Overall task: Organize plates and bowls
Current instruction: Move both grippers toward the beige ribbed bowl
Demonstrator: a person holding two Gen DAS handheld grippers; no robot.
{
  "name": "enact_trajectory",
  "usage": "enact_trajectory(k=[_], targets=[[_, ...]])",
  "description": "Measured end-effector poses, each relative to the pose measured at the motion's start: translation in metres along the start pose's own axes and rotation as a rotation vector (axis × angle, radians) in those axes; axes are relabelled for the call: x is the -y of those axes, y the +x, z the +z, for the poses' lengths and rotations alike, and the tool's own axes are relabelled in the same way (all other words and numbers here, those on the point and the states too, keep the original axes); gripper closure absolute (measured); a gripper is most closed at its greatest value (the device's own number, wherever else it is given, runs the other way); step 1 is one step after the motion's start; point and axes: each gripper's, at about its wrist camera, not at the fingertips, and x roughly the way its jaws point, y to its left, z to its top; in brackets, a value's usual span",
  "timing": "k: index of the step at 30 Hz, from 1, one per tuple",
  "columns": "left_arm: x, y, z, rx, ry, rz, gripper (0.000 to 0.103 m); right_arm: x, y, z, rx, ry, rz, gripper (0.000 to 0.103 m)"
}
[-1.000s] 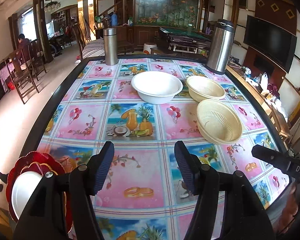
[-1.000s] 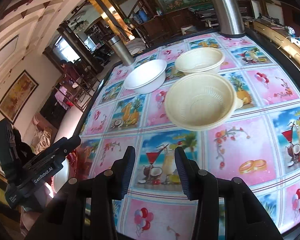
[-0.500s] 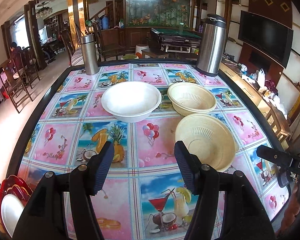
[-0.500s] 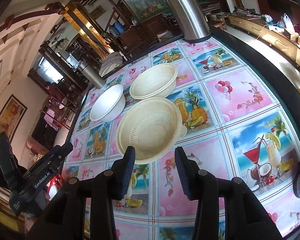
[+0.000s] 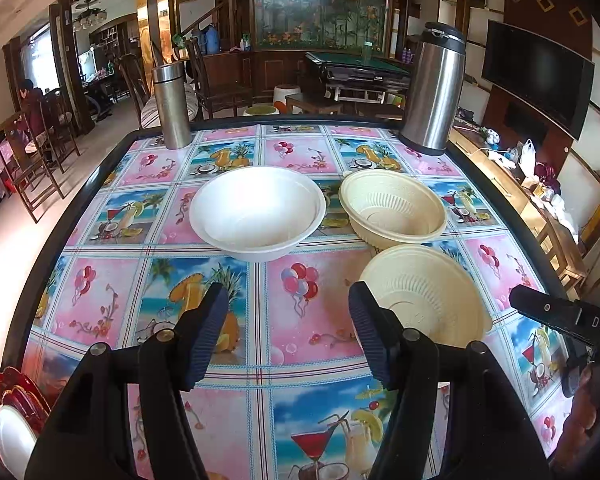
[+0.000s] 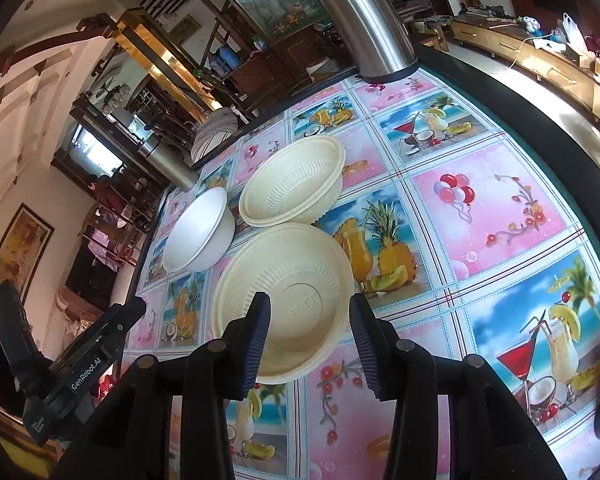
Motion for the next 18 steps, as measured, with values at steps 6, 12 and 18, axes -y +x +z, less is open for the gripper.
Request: enact_trajectory(k=[6,12,18], targets=[[0.002,0.007,0.002,-0.002,0.003,0.002,0.041,0.007,0.008,0.005,0.009,0.024,0.011,0.059],[-0.002,0.018,0.006,-0.036,-0.031,-0.039,0.041,0.012,0.013,0.005,0.001,0.037,0.013,0.059],[-0.004,0.036,0.014,-0.109,-0.085,-0.128,0.041,0.021,0.016,0.007,-0.003,0.064,0.019,0.059]])
